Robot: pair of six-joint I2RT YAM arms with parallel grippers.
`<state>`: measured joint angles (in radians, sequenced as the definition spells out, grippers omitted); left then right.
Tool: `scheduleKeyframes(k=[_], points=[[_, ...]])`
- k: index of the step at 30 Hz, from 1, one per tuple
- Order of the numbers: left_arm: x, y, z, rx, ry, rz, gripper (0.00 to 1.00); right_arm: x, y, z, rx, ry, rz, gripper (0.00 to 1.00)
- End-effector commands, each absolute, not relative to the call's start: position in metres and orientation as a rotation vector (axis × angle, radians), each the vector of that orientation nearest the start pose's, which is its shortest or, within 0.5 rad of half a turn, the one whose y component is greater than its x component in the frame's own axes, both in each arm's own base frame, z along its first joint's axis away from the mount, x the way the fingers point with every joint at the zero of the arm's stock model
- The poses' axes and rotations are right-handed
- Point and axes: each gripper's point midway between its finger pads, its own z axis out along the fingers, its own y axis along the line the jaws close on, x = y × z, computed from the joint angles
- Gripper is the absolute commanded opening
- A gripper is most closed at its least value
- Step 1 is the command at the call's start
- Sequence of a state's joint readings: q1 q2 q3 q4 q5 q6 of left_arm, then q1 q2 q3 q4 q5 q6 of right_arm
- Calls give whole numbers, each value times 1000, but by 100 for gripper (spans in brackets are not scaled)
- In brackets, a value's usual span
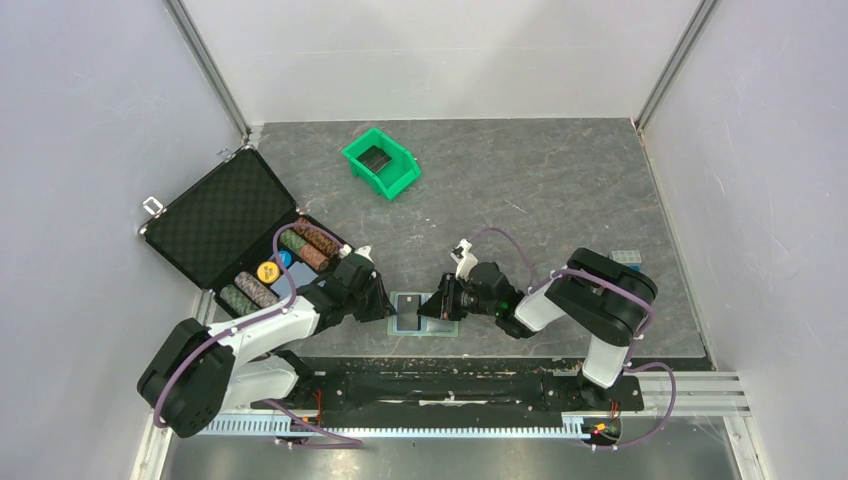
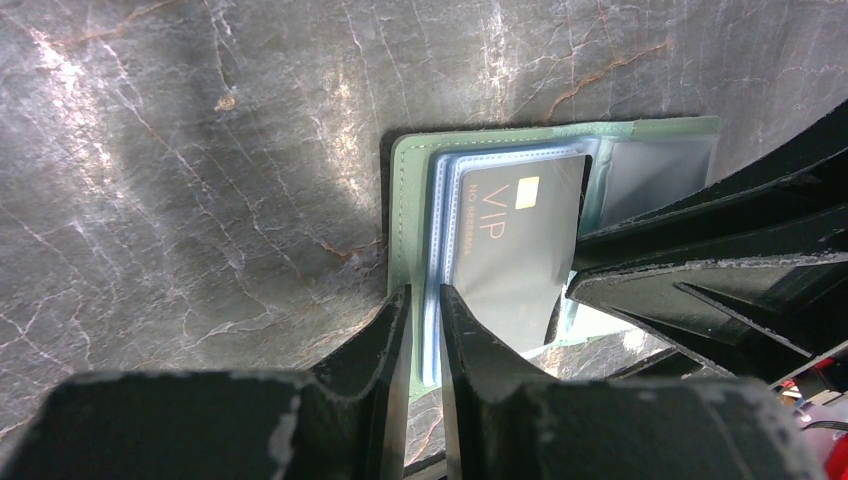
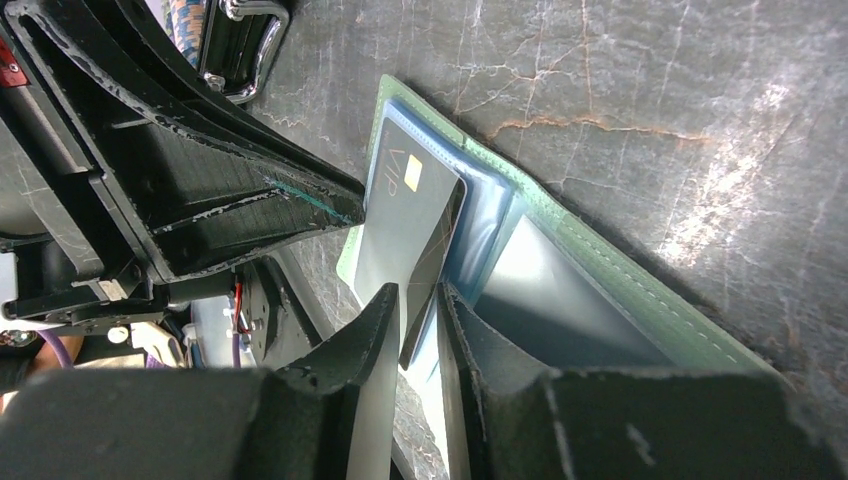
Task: Take the credit cards out of the card holder
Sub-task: Remove the credit card from the card holder.
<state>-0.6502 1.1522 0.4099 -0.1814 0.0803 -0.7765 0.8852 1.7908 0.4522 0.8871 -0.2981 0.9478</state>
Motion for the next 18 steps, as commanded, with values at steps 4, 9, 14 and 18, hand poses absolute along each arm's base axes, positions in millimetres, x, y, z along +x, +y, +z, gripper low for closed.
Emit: scheduleKeyframes(k=[4,9,14,18], points=[[169,-189,10,-162,2671,-658,22,186,361,20,-158,2322,1332,22],[170,-191,10,-167,2681,-656,22,188,356,13,-142,2354,1271,20],[170,-188,10,-177,2669,-652,22,188,353,9,-139,2364,1250,19],[169,-190,11,-172,2666,-663,22,183,361,21,-125,2303,1380,13]])
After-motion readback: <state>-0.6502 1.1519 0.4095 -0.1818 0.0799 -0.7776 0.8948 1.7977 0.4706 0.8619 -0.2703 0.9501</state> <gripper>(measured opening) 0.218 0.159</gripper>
